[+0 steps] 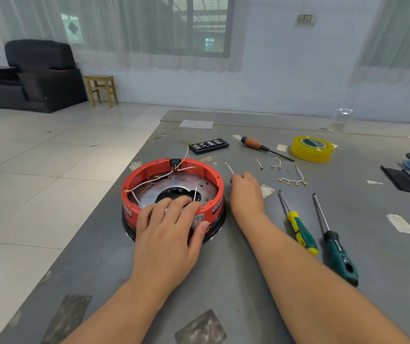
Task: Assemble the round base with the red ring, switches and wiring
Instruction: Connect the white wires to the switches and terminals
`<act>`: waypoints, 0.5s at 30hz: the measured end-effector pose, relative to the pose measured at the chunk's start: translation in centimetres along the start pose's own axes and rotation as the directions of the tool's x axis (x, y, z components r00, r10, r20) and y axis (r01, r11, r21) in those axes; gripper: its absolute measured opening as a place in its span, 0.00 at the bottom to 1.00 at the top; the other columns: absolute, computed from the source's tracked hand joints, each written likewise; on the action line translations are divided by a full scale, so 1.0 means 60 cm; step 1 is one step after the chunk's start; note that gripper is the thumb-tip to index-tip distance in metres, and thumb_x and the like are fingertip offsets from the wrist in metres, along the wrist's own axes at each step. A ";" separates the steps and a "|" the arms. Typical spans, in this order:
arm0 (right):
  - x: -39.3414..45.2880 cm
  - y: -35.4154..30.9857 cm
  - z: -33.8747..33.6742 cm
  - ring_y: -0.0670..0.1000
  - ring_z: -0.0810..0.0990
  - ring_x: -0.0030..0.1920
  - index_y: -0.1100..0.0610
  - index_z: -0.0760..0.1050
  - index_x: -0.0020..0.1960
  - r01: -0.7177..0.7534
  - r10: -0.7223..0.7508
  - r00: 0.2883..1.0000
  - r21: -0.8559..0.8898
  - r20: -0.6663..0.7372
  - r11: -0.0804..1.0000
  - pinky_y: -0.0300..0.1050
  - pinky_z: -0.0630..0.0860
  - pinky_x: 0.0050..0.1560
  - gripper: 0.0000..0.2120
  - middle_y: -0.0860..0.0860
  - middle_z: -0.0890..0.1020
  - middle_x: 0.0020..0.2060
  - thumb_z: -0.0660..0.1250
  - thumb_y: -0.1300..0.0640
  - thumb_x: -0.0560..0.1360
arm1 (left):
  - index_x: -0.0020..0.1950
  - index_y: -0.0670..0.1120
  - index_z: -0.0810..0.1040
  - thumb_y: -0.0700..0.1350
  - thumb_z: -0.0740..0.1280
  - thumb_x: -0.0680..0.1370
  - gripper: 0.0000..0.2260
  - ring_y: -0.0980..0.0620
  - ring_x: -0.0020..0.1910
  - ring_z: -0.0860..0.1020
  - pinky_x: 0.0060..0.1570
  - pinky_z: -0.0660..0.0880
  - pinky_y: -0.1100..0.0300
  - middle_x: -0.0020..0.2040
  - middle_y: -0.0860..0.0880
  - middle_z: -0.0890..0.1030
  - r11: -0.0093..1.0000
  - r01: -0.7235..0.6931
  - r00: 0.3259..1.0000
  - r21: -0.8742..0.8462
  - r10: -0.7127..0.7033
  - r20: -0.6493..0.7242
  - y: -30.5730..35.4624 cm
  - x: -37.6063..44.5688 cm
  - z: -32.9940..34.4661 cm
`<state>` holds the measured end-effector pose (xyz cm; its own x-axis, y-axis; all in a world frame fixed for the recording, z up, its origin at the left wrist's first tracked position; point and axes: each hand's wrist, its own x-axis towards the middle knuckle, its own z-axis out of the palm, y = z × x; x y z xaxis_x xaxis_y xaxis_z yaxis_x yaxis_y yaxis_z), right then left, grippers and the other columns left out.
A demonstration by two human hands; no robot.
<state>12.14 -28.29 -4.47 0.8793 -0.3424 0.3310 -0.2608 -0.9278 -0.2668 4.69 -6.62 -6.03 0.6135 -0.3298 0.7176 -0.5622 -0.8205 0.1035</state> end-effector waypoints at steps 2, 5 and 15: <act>-0.035 -0.008 -0.008 0.62 0.75 0.60 0.61 0.75 0.65 -0.004 0.005 1.000 0.088 -0.012 0.996 0.51 0.72 0.58 0.16 0.60 0.74 0.61 0.62 0.69 0.79 | 0.65 0.51 0.82 0.56 0.62 0.82 0.17 0.44 0.66 0.77 0.68 0.65 0.46 0.66 0.52 0.81 1.000 0.011 1.000 -0.008 -0.010 0.025 0.004 0.000 -0.008; -0.073 -0.010 -0.021 0.61 0.76 0.61 0.60 0.75 0.68 -0.012 0.014 1.000 0.183 -0.010 0.983 0.50 0.72 0.59 0.19 0.59 0.73 0.64 0.64 0.68 0.78 | 0.67 0.51 0.81 0.55 0.64 0.81 0.17 0.46 0.71 0.74 0.75 0.59 0.47 0.69 0.52 0.79 0.996 0.063 0.996 -0.058 -0.060 0.059 0.010 -0.005 -0.020; -0.119 -0.002 -0.039 0.59 0.75 0.63 0.61 0.77 0.64 -0.139 0.137 0.989 -0.035 -0.046 0.990 0.49 0.74 0.61 0.13 0.59 0.76 0.62 0.61 0.60 0.82 | 0.73 0.51 0.78 0.55 0.63 0.81 0.21 0.49 0.78 0.68 0.81 0.43 0.56 0.72 0.53 0.77 0.966 0.147 0.977 -0.214 -0.107 0.187 0.003 -0.015 -0.050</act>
<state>4.97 -26.07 -4.67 0.8158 -0.4730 0.3328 -0.3944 -0.8758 -0.2782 2.36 -5.07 -4.56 0.7629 -0.3216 0.5609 -0.5715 -0.7409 0.3526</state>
